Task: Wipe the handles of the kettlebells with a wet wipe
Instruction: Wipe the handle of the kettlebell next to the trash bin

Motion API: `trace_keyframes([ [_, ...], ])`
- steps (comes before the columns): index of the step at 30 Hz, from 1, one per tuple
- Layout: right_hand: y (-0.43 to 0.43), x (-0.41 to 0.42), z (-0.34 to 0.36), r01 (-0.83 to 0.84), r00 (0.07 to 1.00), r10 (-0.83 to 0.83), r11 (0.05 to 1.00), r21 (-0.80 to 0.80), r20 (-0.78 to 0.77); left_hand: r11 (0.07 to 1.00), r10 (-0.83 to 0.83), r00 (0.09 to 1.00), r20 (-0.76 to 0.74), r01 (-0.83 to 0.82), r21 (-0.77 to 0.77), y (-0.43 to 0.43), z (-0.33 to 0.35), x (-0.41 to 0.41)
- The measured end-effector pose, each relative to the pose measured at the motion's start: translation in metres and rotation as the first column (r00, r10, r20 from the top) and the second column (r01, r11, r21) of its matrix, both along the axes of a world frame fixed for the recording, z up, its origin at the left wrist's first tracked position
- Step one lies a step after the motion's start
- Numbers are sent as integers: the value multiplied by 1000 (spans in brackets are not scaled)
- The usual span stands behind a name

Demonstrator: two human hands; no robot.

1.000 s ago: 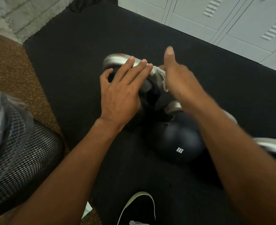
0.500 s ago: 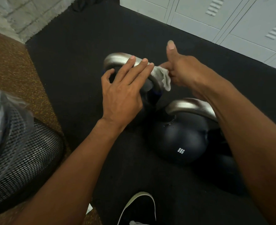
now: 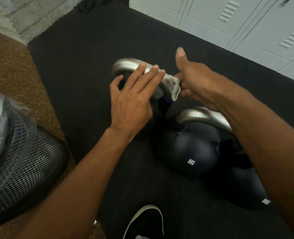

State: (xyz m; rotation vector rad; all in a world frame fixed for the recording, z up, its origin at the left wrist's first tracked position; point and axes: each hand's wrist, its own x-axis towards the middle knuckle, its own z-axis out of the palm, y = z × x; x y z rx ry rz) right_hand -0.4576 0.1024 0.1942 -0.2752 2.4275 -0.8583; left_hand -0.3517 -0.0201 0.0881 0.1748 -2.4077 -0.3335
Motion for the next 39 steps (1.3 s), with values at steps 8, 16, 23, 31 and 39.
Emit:
trace_keyframes([
  [8,-31,59,0,784,610,-410,433,-445,678,1000,2,1000,3,-1,-13,-3,-4,-1],
  [16,-24,46,14,982,143,-135,-101,-157,981,1000,15,1000,-20,-15,-17,-2,-6,-3],
  [23,-22,59,-2,966,158,174,-232,-116,972,1000,-11,1000,-1,11,-20,-5,-5,-2],
  [31,-11,61,-12,961,240,329,-211,-177,913,1000,0,1000,-19,-1,-13,-4,-6,-3],
  [39,-2,69,-5,955,271,331,-209,-210,904,1000,3,1000,-21,-4,-19,-4,-9,-2],
])
